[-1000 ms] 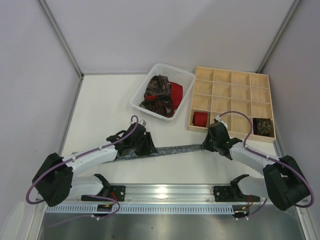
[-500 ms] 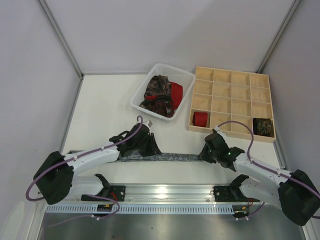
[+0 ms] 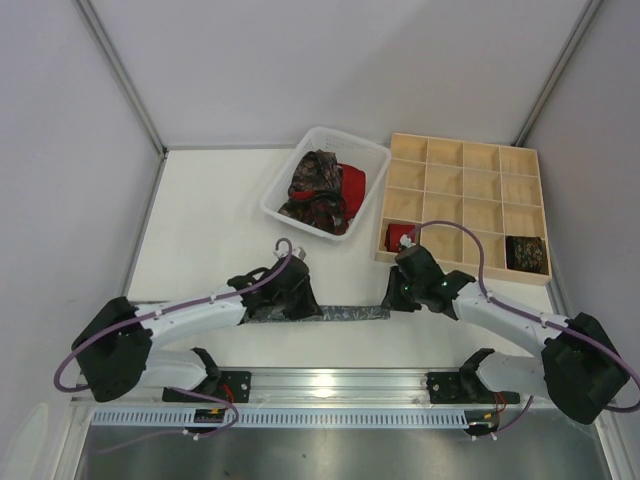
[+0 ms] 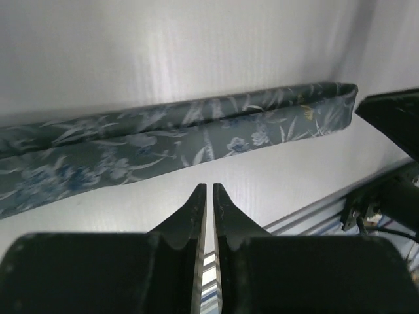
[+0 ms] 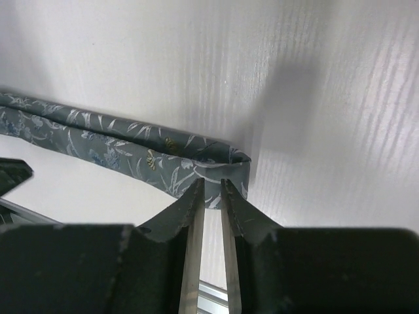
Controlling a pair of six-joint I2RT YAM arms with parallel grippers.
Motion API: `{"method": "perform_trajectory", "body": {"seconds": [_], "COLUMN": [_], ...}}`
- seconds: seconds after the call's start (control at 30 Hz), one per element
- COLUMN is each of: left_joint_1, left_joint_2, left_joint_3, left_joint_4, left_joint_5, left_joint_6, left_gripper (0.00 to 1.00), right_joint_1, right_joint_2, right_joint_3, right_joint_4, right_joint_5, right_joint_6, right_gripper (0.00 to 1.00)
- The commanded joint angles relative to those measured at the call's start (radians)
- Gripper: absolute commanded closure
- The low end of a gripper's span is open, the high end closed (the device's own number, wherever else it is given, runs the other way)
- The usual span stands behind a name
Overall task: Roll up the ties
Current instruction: Flatten the tie
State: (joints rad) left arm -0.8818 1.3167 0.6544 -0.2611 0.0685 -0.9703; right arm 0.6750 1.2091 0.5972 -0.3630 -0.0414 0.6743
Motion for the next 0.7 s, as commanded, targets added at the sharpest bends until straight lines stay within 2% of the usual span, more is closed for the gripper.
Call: {"method": "perform_trajectory", "body": {"seconds": [0.0, 0.1, 0.2, 0.33, 0.67], "left_joint_1": [-0.005, 0.0, 0.03, 0.099, 0.187], "left_joint_2": [-0.146, -0.229, -0.247, -0.235, -0.197], "left_joint_3": [-0.05, -0.081, -0.098, -0.117, -0.124], "left_joint_4": [-0.127, -0.23, -0.294, -0.293, -0.271], "left_joint_5": [-0.201, -0.295, -0.328, -0.308, -0.32], "left_joint_6": [-0.106, -0.148, -0.172, -0.148, -0.102], "left_gripper": [0.88, 0.87, 0.88, 0.93, 0.92], "right_joint_1": [0.001, 0.005, 0.011, 0.015, -0.052], "right_joint_2": [-0.074, -0.068, -0.024, 0.027, 0.124], "right_joint_3": [0.039, 0.05, 0.049, 0.044, -0.045], "right_joint_4": [-0.045, -0.028, 0.018, 0.076, 0.167], "right_joint_5": [0.011, -0.067, -0.107, -0.12, -0.098], "right_joint_6": [-0.058, -0.074, -0.079, -0.091, -0.09], "right_gripper": [0.78, 0.77, 0.77, 0.78, 0.78]}}
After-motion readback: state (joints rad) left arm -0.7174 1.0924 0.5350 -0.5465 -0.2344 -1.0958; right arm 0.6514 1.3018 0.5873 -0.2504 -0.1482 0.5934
